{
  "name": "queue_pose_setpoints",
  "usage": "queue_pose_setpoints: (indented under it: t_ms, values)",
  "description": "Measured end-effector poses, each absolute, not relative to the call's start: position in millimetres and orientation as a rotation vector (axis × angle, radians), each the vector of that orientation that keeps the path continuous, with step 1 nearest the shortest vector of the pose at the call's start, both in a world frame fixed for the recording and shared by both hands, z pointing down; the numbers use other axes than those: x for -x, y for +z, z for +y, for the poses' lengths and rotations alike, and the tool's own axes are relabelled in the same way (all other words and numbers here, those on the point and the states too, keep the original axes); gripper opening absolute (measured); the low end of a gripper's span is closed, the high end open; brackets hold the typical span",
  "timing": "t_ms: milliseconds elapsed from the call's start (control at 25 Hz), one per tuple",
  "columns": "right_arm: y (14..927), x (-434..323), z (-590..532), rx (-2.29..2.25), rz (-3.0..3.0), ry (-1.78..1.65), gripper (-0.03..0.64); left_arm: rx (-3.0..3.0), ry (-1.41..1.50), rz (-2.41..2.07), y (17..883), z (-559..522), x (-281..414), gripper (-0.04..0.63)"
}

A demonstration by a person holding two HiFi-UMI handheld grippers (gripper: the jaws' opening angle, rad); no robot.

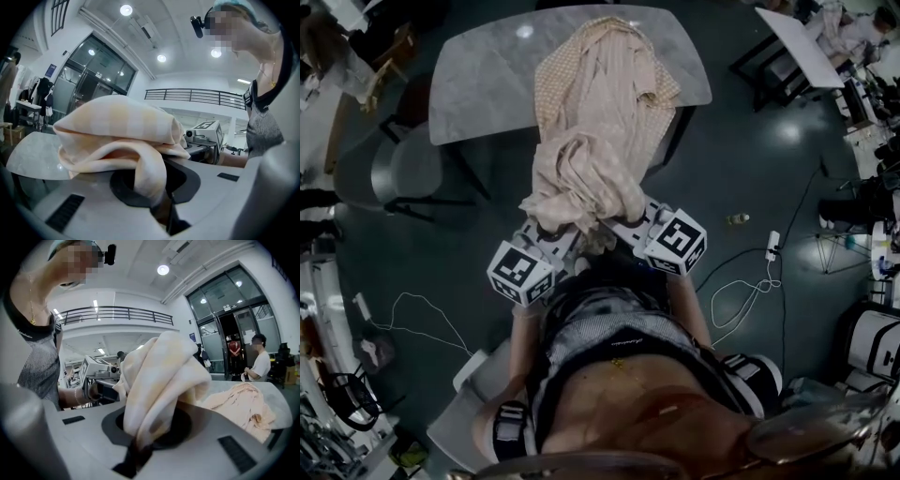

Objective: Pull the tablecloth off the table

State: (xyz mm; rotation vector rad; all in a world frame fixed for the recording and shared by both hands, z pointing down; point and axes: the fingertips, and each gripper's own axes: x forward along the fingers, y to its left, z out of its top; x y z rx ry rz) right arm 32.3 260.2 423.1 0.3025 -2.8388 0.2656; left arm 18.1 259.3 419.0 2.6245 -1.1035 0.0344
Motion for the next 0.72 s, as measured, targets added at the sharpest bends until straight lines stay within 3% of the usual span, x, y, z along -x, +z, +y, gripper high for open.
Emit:
queue_pose_setpoints:
  t_ms: [720]
  values:
    - [438,-33,339,-0.218,-2.807,0.29,0.084,-2.626,0.056,-0.984,434,335,-21,0.034]
